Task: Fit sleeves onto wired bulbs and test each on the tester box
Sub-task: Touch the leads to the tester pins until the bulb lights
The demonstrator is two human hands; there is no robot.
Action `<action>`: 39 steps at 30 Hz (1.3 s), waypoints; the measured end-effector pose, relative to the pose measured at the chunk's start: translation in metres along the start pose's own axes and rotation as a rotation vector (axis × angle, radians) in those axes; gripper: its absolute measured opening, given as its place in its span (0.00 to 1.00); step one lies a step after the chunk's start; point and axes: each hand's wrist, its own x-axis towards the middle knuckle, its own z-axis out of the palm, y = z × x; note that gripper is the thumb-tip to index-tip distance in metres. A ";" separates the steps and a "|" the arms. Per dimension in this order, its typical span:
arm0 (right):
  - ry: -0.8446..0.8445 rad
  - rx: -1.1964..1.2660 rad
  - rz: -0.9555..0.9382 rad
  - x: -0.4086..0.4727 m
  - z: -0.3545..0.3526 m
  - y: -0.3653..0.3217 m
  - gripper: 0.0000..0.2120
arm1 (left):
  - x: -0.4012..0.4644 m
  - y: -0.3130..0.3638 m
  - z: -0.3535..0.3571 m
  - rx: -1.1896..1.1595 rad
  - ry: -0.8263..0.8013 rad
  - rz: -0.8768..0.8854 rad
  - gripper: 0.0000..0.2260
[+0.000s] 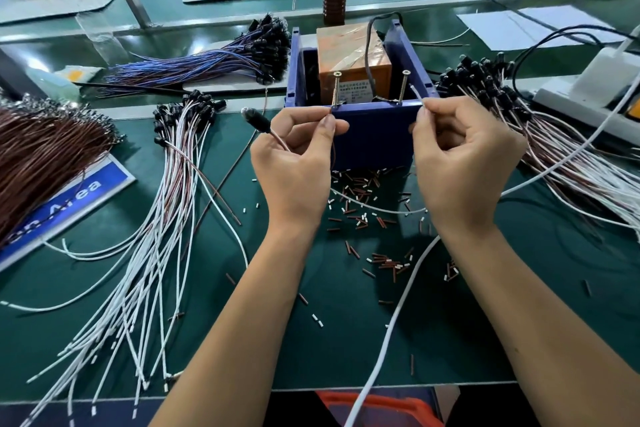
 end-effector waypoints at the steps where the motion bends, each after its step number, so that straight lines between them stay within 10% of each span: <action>1: 0.005 -0.021 -0.023 0.000 0.000 -0.001 0.05 | 0.000 0.000 0.001 0.007 0.004 0.006 0.05; 39: -0.085 -0.144 -0.148 -0.003 -0.003 -0.015 0.11 | -0.003 0.003 0.005 0.065 0.057 0.045 0.02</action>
